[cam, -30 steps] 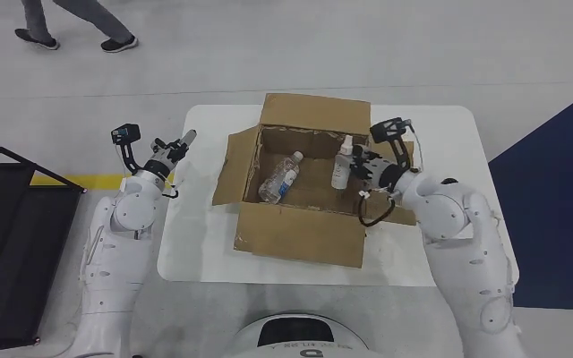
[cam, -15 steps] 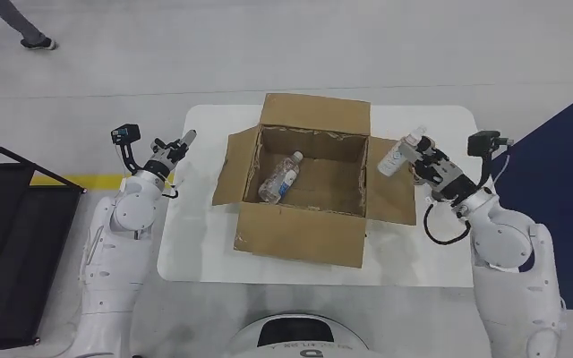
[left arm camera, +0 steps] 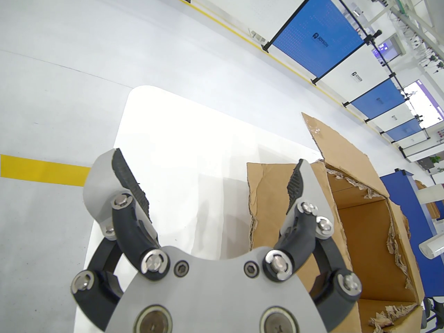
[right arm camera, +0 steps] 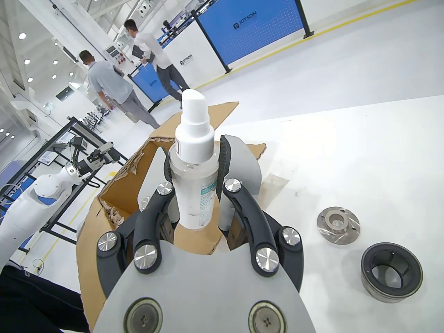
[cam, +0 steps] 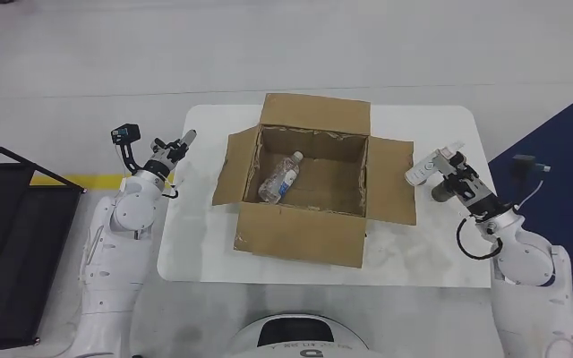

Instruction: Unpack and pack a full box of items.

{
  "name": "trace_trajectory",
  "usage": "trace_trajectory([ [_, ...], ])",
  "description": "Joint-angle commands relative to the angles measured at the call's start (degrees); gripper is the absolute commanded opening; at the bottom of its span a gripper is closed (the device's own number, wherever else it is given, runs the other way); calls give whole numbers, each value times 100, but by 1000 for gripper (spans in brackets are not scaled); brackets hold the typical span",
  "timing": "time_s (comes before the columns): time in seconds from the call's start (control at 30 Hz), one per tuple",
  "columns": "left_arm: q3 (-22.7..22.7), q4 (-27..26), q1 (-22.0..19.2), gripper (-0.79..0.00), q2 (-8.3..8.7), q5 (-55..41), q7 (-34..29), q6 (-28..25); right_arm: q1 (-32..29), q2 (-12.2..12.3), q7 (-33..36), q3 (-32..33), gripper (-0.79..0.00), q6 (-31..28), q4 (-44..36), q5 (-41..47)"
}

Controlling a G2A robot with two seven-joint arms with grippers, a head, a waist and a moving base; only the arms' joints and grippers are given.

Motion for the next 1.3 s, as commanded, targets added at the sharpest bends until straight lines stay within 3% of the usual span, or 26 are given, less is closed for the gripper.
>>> trace_trajectory([
  [0.0,0,0,0,0,0,0,0,0,0,0,0,0,-785,0,0,0],
  [0.2,0,0,0,0,0,0,0,0,-18,2,-35,-8,-785,76,63,-45],
  [0.3,0,0,0,0,0,0,0,0,-46,49,230,77,-785,-370,428,274],
  [0.43,0,0,0,0,0,0,0,0,35,173,941,356,-785,-793,1233,802],
  [0.6,0,0,0,0,0,0,0,0,270,328,1637,625,-785,-869,2020,1118],
  [0.93,0,0,0,0,0,0,0,0,688,584,2241,1003,-785,72,3122,832],
  [1.27,0,0,0,0,0,0,0,0,1006,696,2142,816,-785,846,3444,259],
])
